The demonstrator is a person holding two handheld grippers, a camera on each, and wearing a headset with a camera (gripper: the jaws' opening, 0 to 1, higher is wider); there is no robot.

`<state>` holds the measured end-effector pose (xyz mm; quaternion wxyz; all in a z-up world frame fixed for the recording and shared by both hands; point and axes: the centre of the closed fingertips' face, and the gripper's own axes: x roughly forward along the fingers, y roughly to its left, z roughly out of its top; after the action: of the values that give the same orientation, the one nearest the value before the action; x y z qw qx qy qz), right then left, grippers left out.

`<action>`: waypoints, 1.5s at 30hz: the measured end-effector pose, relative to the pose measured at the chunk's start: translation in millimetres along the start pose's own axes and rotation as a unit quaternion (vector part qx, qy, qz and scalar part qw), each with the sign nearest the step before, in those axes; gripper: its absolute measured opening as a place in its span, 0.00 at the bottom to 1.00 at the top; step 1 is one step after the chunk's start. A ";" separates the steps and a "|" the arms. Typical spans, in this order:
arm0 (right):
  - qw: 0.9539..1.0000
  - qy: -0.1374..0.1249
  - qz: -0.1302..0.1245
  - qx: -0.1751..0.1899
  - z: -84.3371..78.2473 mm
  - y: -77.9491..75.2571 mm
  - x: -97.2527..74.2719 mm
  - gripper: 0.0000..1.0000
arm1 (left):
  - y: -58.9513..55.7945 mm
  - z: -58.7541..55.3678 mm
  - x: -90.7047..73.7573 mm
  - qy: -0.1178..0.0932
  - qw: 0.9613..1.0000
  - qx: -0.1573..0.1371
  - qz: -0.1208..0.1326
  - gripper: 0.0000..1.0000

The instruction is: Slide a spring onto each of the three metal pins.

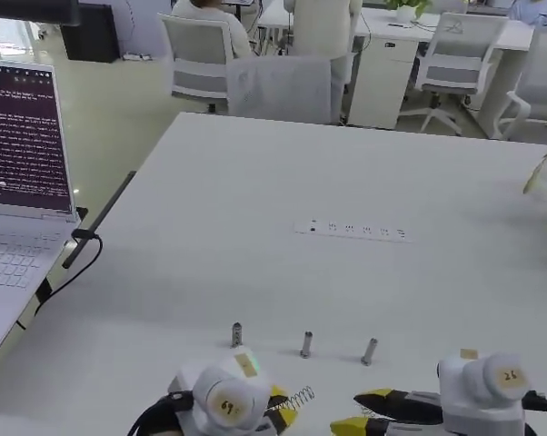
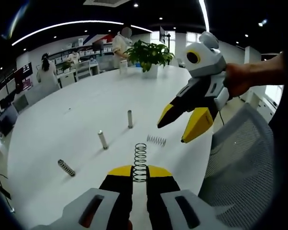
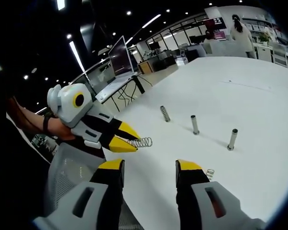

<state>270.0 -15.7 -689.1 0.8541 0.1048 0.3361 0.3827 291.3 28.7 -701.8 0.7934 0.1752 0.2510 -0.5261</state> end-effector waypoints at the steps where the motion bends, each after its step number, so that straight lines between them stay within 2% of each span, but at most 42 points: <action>1: 1.000 0.000 0.001 0.000 0.2 0.2 0.3 0.41 | -0.8 0.5 0.2 0.000 1.000 0.001 -0.001 0.02; 6: 1.000 0.000 0.008 -0.004 1.6 2.7 4.2 0.40 | -11.9 5.3 2.6 -0.002 1.000 0.016 -0.012 0.02; 18: 1.000 0.003 0.023 -0.002 0.6 6.4 7.9 0.35 | -26.7 14.6 4.9 -0.008 0.999 0.036 -0.029 0.02; 22: 0.999 -0.003 0.033 0.004 1.7 9.6 8.2 0.30 | -31.8 16.0 5.4 -0.010 0.998 0.049 -0.034 0.02; 32: 0.999 -0.007 0.048 0.023 -1.5 14.3 8.3 0.22 | -35.3 19.5 5.1 -0.011 0.997 0.068 -0.042 0.02; 45: 0.998 -0.014 0.052 0.039 -1.1 14.1 5.6 0.16 | -38.6 18.9 5.6 -0.010 0.995 0.082 -0.049 0.02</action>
<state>263.8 -2.1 -686.5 0.8328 0.1608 0.3334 0.4116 261.5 -0.6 -690.2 0.7519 0.2218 0.2078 -0.5850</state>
